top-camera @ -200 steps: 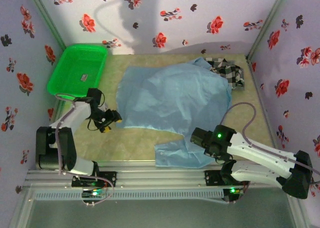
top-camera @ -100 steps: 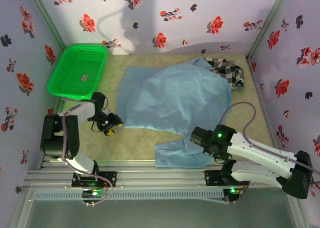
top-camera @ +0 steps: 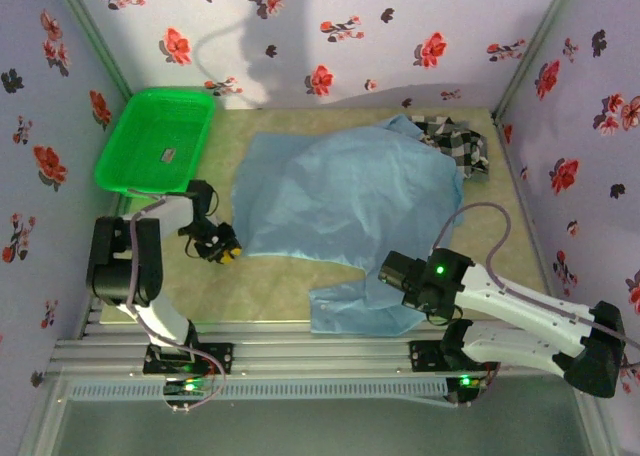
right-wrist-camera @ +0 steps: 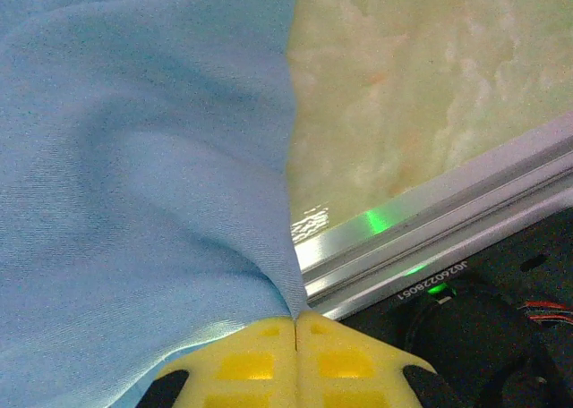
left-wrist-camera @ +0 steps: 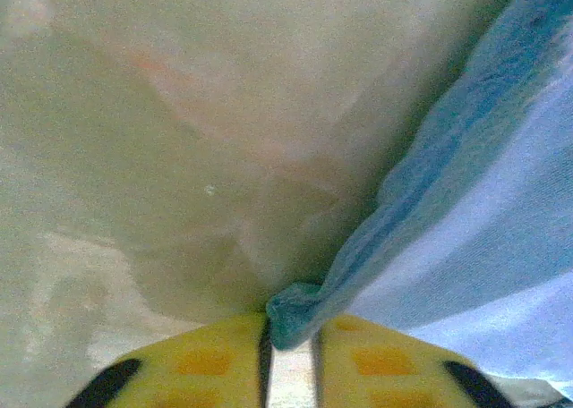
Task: Fold and stack the long sleeve shirts
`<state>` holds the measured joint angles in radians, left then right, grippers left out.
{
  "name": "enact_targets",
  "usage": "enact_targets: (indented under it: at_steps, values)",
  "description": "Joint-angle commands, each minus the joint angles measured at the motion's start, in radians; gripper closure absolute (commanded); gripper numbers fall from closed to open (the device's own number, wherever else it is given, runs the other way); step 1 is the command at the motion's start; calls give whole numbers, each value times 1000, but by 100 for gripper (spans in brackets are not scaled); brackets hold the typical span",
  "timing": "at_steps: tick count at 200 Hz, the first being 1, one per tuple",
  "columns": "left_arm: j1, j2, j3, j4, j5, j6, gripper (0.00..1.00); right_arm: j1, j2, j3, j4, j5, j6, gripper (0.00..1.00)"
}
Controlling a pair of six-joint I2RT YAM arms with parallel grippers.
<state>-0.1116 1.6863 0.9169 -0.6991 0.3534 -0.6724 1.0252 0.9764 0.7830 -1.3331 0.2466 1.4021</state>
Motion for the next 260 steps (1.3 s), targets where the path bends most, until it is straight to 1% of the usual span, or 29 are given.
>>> enact_targets:
  at_steps: [1,18,69,90,96,119,143,148,164,177,208,260]
  values:
    - [-7,49,46,116,-69,29,89,-7,-20,34,-11,4,-10,98]
    - [-7,44,74,88,-76,41,100,-7,-47,44,-18,15,-6,98]
    - [-2,-61,83,8,-78,67,100,-12,-140,113,-85,73,12,100]
    - [6,-78,110,-13,-60,63,100,-50,-170,153,-106,82,-18,100]
    - [9,-81,120,-19,-50,62,100,-70,-175,165,-112,107,-34,100]
    - [21,-77,165,-39,-18,62,100,-138,-177,208,-121,105,-111,100]
    - [32,-55,211,-60,4,72,100,-237,-143,250,-121,94,-215,100]
    - [37,-49,216,-62,14,71,100,-258,-134,260,-120,62,-237,100]
    - [49,-29,238,-63,36,73,100,-315,-110,290,-118,48,-301,100]
    - [53,-4,268,-74,48,86,100,-381,-93,306,-106,27,-369,100]
    - [58,56,326,-92,59,105,100,-538,-18,340,-71,-45,-527,100]
    - [68,120,399,-88,57,103,100,-730,146,433,-32,-90,-736,100]
